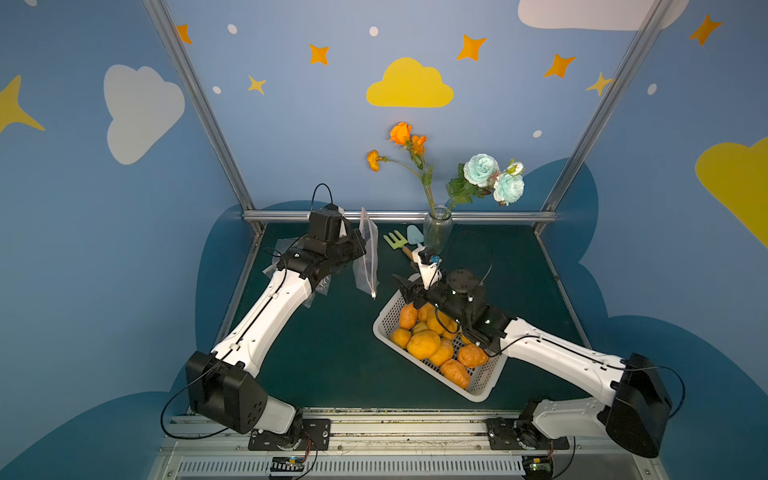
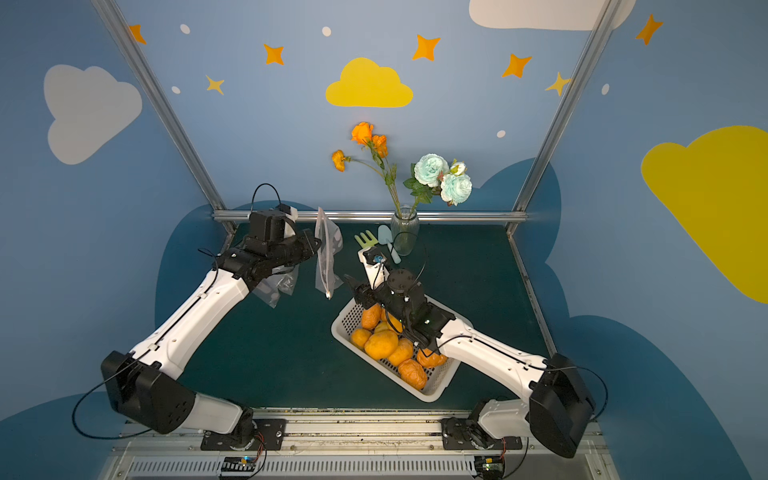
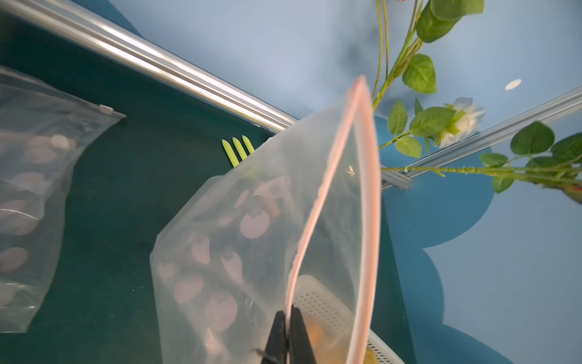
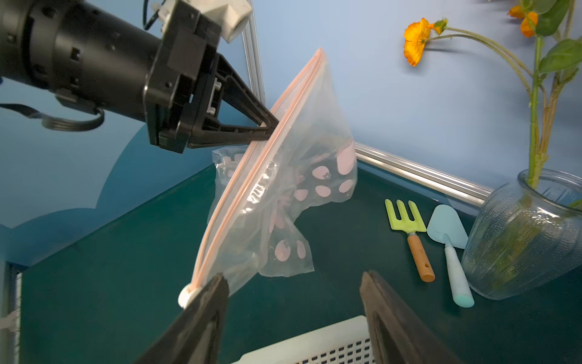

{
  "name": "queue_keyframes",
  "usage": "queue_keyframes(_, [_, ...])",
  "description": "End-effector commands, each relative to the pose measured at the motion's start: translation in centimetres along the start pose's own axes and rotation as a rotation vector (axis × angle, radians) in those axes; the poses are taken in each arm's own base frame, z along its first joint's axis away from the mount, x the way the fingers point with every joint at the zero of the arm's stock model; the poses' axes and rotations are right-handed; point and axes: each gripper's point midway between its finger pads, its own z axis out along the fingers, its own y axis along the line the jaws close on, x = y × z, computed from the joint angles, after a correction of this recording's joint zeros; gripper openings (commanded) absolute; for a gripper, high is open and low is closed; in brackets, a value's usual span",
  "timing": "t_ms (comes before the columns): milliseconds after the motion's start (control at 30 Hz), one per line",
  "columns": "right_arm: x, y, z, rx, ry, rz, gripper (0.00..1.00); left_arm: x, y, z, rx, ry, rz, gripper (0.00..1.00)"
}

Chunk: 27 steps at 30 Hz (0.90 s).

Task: Put the potatoes into a zipper bag and zip it
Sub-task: Adjust the zipper food storage bag in the basket, then open the zipper of the food storage bag.

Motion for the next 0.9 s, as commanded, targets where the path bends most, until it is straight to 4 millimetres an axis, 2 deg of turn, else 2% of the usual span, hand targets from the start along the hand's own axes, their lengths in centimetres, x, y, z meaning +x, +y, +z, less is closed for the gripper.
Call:
queue_keyframes(0, [-2.4, -0.1, -1.3, -0.044, -0.006, 0.1, 0.71, 1.4, 1.0, -1.7, -0.144, 0.017, 0.161, 0.03])
queue_keyframes(133, [-2.0, 0.3, 0.2, -0.073, 0.073, 0.128, 0.73, 3.6, 0.4, -1.4, -0.162, 0.036, 0.231, 0.03])
queue_keyframes(267, [-0.1, 0.6, 3.8, -0.085, 0.22, 0.159, 0.73, 5.7, -0.1, -0.4, -0.123, 0.096, 0.248, 0.03])
queue_keyframes(367, [1.3, 0.4, 6.2, -0.078, 0.288, 0.183, 0.71, 6.4, 0.1, 0.3, -0.127, 0.114, 0.248, 0.03])
queue_keyframes(500, [3.3, -0.6, 8.7, -0.018, 0.371, 0.204, 0.63, 6.7, 0.4, 0.5, -0.132, 0.119, 0.246, 0.03])
queue_keyframes(600, [4.1, -0.9, 9.6, -0.009, 0.398, 0.204, 0.55, 6.3, 0.7, 0.4, -0.153, 0.103, 0.25, 0.03])
queue_keyframes(733, [4.4, -0.9, 10.0, -0.009, 0.406, 0.199, 0.46, 5.7, 1.4, 0.5, -0.199, 0.079, 0.252, 0.03])
queue_keyframes(867, [4.8, -1.2, 9.9, 0.01, 0.413, 0.196, 0.46, 4.9, 2.4, 0.5, -0.261, 0.064, 0.243, 0.03])
